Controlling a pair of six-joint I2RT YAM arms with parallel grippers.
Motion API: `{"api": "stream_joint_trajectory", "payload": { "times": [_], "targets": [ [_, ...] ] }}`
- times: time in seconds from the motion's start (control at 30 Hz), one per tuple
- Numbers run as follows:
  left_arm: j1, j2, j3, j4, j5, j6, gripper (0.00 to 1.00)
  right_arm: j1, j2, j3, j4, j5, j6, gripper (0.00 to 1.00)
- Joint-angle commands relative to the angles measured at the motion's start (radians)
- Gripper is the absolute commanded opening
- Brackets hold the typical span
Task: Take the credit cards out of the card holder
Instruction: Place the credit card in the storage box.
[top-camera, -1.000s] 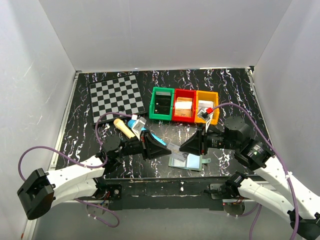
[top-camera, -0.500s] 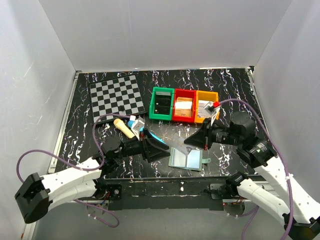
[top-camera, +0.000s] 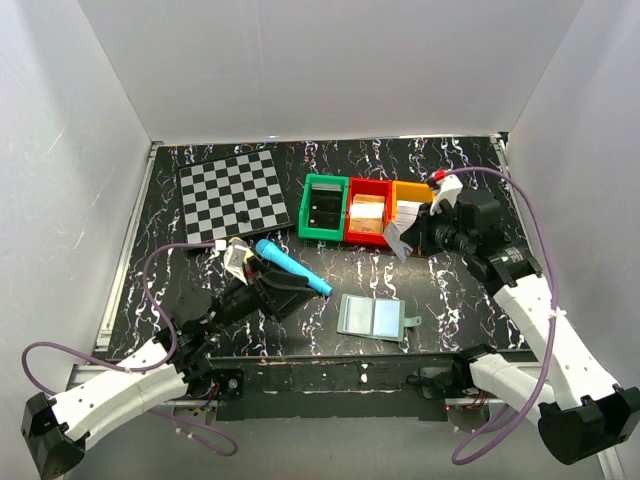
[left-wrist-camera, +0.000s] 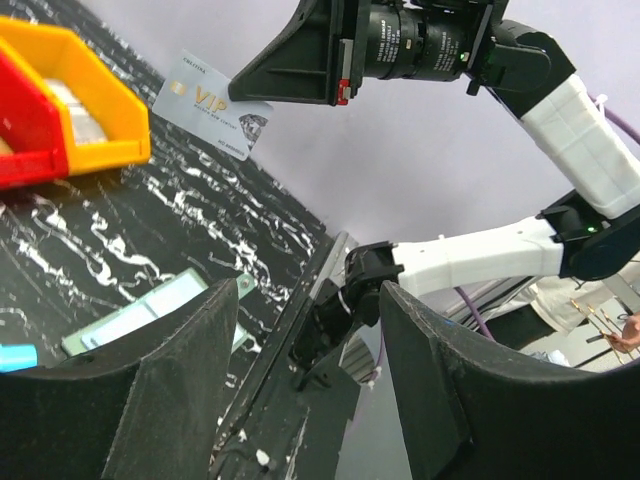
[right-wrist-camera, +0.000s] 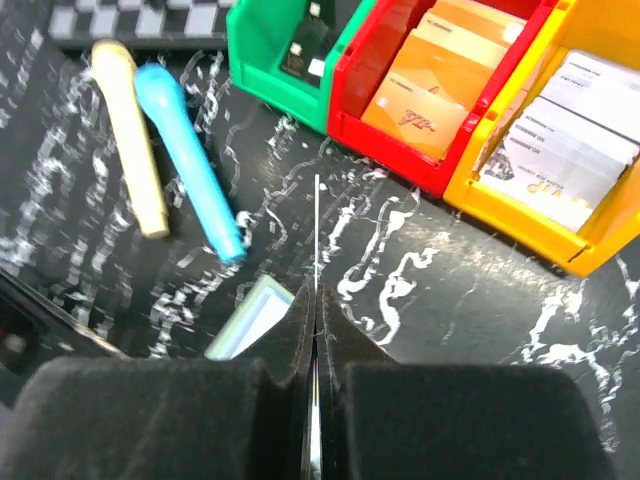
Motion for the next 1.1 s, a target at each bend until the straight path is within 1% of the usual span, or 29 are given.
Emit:
{"api": "stream_joint_trajectory", "payload": {
  "times": [0.0,0.1,0.17,0.2,0.23,0.27,0.33,0.37,0.4,0.5,0.57,0.6,0.7,0.73,0.8,0.9,1.0,1.07],
  "targets": [
    [0.005,0.027,-0.036,0.038,-0.014,-0.021,0.57,-0.023,-0.036,-0.08,0.189,-0.126,-0.341,0.01],
    [0.005,0.069,-0.005,0.014,0.006,0.007,0.57,-0.031,-0.022,-0.002,0.076,-0.321,-0.396,0.01],
    [0.005,0.105,0.027,-0.009,0.02,0.033,0.58,-0.032,-0.03,0.02,-0.022,-0.397,-0.54,0.01],
    [0.005,0.119,0.036,-0.006,0.027,0.042,0.57,-0.034,-0.03,0.014,-0.013,-0.396,-0.565,0.01],
    [0.005,0.132,0.036,0.003,0.035,0.044,0.58,-0.046,-0.018,0.022,-0.034,-0.411,-0.611,0.01],
    [0.005,0.142,0.035,0.024,0.041,0.044,0.57,-0.075,0.008,0.046,-0.077,-0.459,-0.675,0.01],
    [0.005,0.166,0.023,0.067,0.049,0.03,0.57,-0.092,0.082,0.097,-0.169,-0.536,-0.771,0.01],
    [0.005,0.178,0.021,0.083,0.053,0.027,0.57,-0.091,0.097,0.101,-0.185,-0.579,-0.812,0.01],
    [0.005,0.192,0.023,0.102,0.064,0.027,0.58,-0.091,0.111,0.104,-0.183,-0.642,-0.817,0.01],
    [0.005,0.215,0.047,0.092,0.11,0.062,0.62,-0.088,0.12,0.115,-0.17,-0.759,-0.747,0.01],
    [0.005,0.185,0.056,0.067,0.101,0.088,0.68,-0.077,0.09,0.102,-0.137,-0.767,-0.663,0.01],
    [0.005,0.151,0.05,0.063,0.071,0.096,0.73,-0.071,0.061,0.088,-0.116,-0.77,-0.603,0.01],
    [0.006,0.047,-0.002,0.113,0.035,0.111,0.97,-0.063,-0.039,0.016,-0.007,-0.778,-0.347,0.01],
    [0.009,0.025,-0.016,0.132,0.055,0.119,0.98,-0.058,-0.076,-0.003,0.01,-0.785,-0.293,0.01],
    [0.012,0.033,0.005,0.12,0.115,0.145,0.98,-0.042,-0.142,-0.049,0.036,-0.81,-0.216,0.01],
    [0.014,0.112,0.05,0.109,0.211,0.154,0.98,0.0,-0.228,-0.099,0.039,-0.816,-0.168,0.01],
    [0.014,0.198,0.059,0.216,0.305,0.133,0.98,0.018,-0.269,-0.13,0.039,-0.837,-0.142,0.01],
    [0.014,0.266,0.084,0.257,0.358,0.124,0.98,0.029,-0.285,-0.152,0.068,-0.85,-0.119,0.01]
  ]
}}
